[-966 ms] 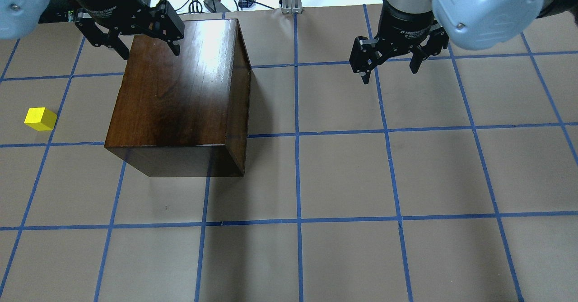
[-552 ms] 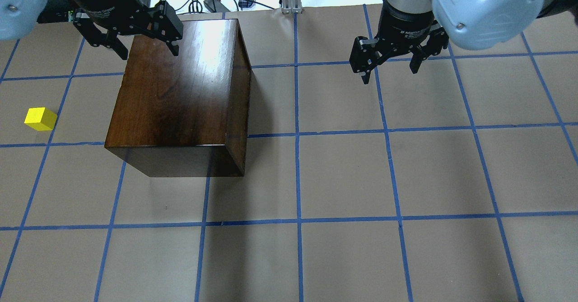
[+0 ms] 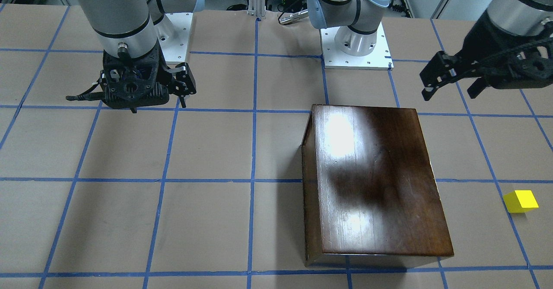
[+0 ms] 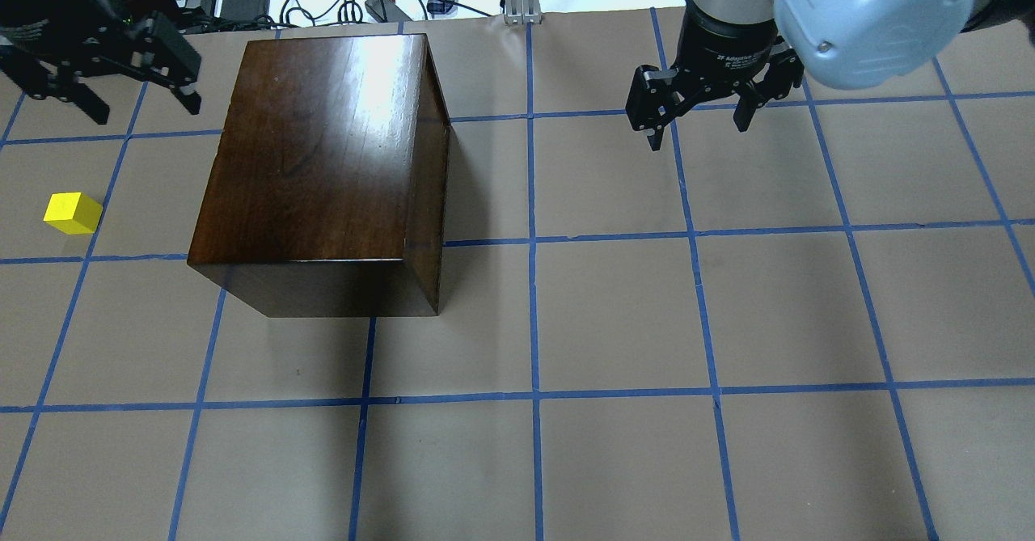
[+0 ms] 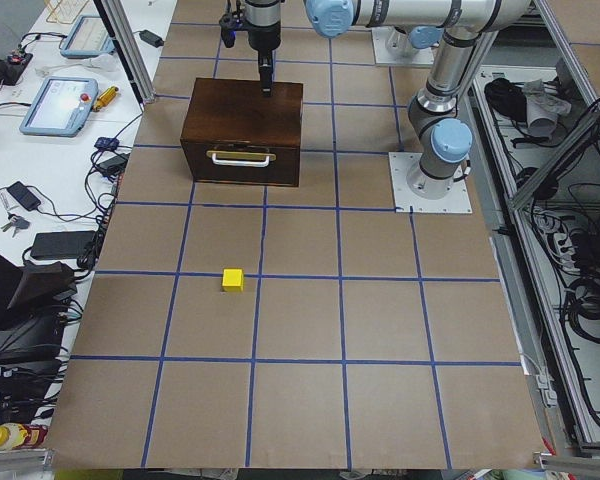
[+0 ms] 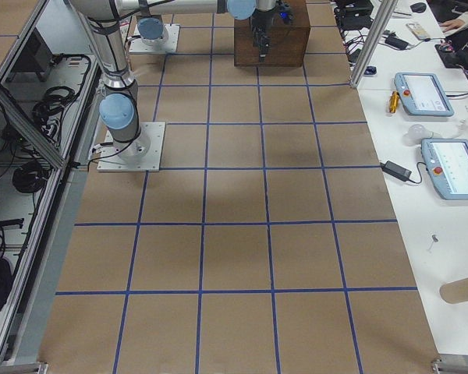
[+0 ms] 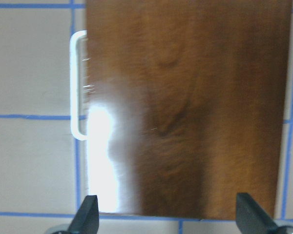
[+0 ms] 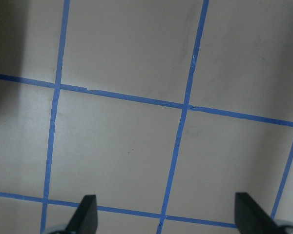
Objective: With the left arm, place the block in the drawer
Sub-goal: 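Raise the left gripper and move it beside the cabinet's drawer side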
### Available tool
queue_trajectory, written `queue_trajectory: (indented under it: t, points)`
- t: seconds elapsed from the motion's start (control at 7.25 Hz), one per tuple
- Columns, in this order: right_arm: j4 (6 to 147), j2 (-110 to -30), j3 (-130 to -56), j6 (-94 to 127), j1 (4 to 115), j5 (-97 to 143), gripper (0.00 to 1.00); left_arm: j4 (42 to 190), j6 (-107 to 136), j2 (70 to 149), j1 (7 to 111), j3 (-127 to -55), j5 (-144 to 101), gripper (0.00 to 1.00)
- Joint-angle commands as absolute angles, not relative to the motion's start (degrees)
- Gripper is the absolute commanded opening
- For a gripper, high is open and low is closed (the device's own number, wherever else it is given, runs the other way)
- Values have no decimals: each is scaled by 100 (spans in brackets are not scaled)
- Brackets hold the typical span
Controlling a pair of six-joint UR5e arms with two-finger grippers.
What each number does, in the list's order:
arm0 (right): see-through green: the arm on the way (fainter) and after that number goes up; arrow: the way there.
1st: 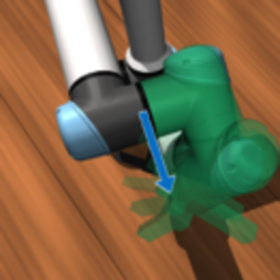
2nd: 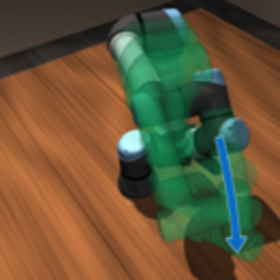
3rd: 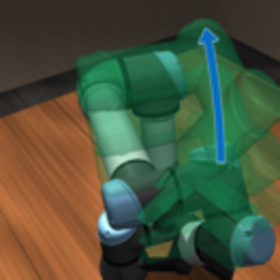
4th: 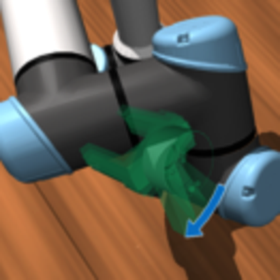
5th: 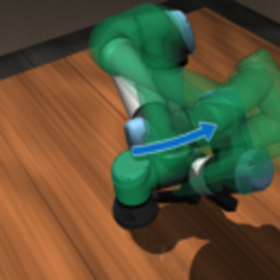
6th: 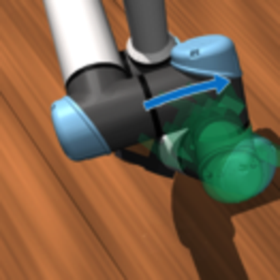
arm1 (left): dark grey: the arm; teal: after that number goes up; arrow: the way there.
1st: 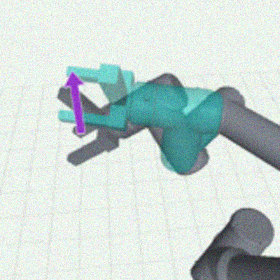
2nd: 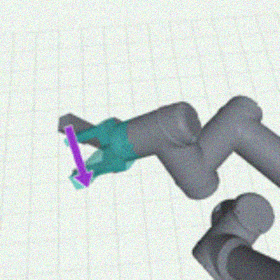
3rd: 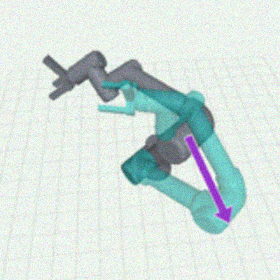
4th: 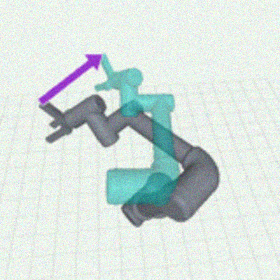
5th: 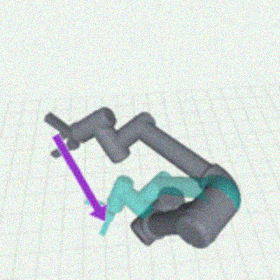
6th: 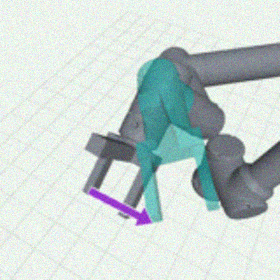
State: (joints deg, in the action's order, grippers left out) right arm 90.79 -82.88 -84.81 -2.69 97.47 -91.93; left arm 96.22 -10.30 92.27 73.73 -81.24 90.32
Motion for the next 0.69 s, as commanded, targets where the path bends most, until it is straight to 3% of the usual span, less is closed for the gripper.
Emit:
queue_trajectory:
  t: [0.0,0.55]
  points:
    - [9079,-8288,-8481,-272,9747,-9193,100,9729,-1866,9176,6464,-8121,9026,100]
    - [9079,-8288,-8481,-272,9747,-9193,100,9712,-3375,9334,5248,-8121,9017,100]
